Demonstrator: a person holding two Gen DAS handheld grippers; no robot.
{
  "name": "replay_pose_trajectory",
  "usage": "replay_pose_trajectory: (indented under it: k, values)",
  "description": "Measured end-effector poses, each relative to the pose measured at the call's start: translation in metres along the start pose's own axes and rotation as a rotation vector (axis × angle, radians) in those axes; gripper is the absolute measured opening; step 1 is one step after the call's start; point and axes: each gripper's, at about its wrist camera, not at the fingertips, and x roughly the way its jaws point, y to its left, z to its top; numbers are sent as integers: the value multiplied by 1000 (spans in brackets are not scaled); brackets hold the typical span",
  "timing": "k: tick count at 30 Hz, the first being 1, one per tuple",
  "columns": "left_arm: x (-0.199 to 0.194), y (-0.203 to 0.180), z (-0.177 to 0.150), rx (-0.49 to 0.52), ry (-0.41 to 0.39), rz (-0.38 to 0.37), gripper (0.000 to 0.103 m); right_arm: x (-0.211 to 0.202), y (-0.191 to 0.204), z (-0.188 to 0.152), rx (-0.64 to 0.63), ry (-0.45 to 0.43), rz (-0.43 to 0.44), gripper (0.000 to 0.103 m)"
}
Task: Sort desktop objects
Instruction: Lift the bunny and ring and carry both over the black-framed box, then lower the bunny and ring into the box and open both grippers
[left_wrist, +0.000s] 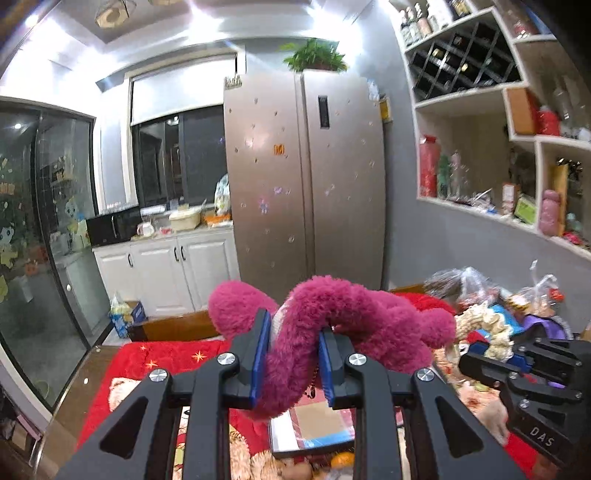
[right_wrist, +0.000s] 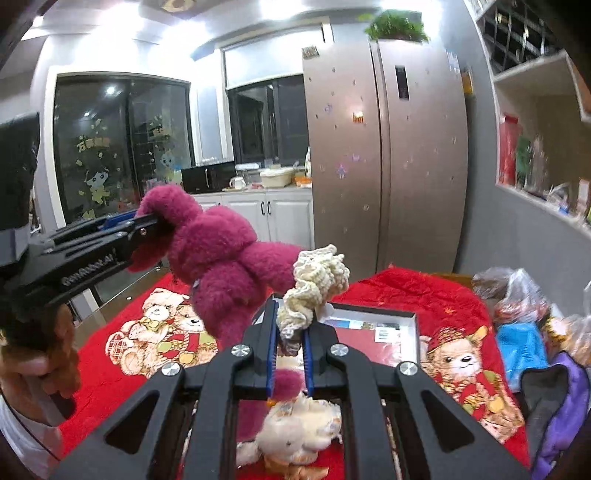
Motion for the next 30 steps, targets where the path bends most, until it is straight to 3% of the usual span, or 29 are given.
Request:
replay_pose_trajectory:
  k: [7, 13, 22, 30]
  values:
    - [83, 1, -26, -59, 138, -17, 24, 97, -43, -20, 38, 140, -12, 12]
    - [120, -4, -58, -76, 234, -58, 25, 163, -66, -60, 63, 266, -31, 12]
    - [162, -1, -98, -68, 379, -58, 25, 200, -79, -91, 66, 355, -57, 12]
    - [165, 5, -105, -54, 389, -59, 28, 202, -91, -98, 106, 361, -60, 12]
